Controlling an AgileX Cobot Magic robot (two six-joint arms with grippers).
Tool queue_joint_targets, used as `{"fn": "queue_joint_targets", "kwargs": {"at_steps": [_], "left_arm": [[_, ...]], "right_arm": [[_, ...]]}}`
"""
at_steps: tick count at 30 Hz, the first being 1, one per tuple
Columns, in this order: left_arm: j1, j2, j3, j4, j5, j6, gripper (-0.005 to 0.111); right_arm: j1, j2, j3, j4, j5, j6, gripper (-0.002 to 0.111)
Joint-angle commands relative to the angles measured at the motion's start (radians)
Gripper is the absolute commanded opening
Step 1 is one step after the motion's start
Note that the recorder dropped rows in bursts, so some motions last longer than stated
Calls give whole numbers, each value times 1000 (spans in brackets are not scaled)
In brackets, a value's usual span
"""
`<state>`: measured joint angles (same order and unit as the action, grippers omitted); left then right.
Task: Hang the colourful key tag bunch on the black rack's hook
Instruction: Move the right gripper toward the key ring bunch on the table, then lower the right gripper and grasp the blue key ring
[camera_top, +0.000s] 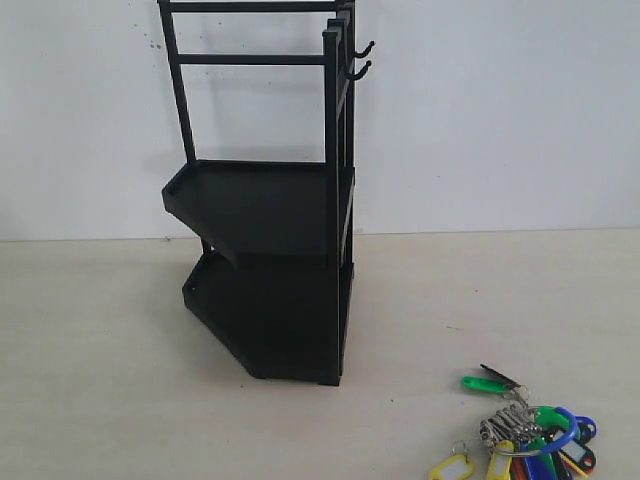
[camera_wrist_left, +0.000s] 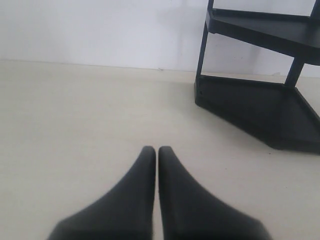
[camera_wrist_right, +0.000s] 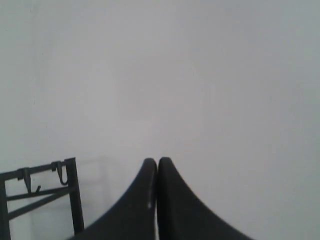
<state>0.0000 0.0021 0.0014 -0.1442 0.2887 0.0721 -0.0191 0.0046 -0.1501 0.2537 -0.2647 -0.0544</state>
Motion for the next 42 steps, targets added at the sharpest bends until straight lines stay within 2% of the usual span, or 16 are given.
{"fn": "queue_joint_targets", "kwargs": {"at_steps": [1,16,18,21,26,36,42], "left_arm": [[1,-2,-1,3,-4,3,4],[1,-2,-1,3,-4,3,4],[1,-2,-1,3,-4,3,4],[1,-2,-1,3,-4,3,4],[1,-2,-1,3,-4,3,4],[1,-2,-1,3,-4,3,4],[1,-2,-1,3,-4,3,4]], "right_arm": [[-6,-5,-7,2,-74,-2,0],[-6,-5,-7,6,-11,-6,0],[-6,-5,-7,25,25,16,0],[-6,19,-28,81,182,87,0],[-6,214,-126,88,358,175,0],[-6,776,-393,99,708,180,0],[-6,1068,-425,141,751,227,0]]}}
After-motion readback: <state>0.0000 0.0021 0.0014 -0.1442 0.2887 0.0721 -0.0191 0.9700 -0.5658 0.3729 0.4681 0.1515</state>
